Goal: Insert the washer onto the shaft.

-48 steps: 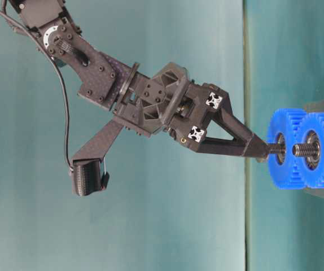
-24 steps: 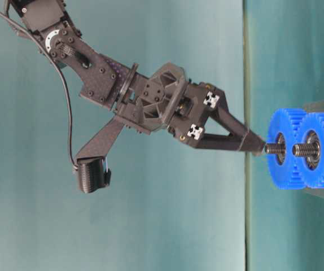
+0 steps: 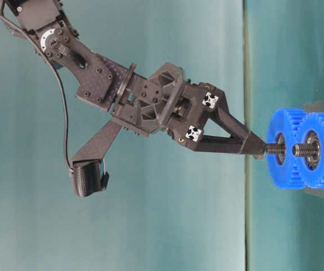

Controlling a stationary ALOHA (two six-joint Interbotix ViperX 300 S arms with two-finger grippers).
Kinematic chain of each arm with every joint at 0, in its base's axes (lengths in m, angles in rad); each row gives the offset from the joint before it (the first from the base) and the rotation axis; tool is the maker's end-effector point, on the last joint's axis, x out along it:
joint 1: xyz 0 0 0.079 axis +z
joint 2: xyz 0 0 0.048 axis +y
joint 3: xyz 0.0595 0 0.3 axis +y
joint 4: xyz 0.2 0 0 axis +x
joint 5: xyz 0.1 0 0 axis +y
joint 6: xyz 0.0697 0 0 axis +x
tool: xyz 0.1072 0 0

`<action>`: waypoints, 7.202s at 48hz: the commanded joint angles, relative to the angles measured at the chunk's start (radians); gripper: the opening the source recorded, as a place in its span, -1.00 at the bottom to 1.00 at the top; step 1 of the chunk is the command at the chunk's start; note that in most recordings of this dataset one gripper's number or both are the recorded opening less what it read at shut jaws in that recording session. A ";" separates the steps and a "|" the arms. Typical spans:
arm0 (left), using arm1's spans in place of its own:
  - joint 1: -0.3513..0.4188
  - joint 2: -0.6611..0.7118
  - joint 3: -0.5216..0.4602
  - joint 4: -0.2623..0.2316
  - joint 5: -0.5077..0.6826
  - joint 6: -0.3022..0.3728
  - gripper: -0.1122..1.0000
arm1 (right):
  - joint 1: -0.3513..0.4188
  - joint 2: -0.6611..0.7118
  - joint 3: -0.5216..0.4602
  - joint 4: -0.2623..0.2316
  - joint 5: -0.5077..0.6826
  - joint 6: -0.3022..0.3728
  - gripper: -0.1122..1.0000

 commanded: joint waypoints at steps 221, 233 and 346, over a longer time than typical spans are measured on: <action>0.005 -0.046 -0.017 0.003 -0.023 -0.043 -0.79 | 0.141 -0.044 0.408 -0.008 -0.357 0.094 -0.03; 0.005 -0.048 -0.017 0.002 -0.023 -0.044 -0.79 | 0.138 -0.121 0.371 -0.008 -0.313 0.137 -0.23; 0.005 -0.051 -0.011 0.002 -0.025 -0.061 -0.79 | 0.141 -0.038 0.040 -0.012 -0.118 0.127 0.09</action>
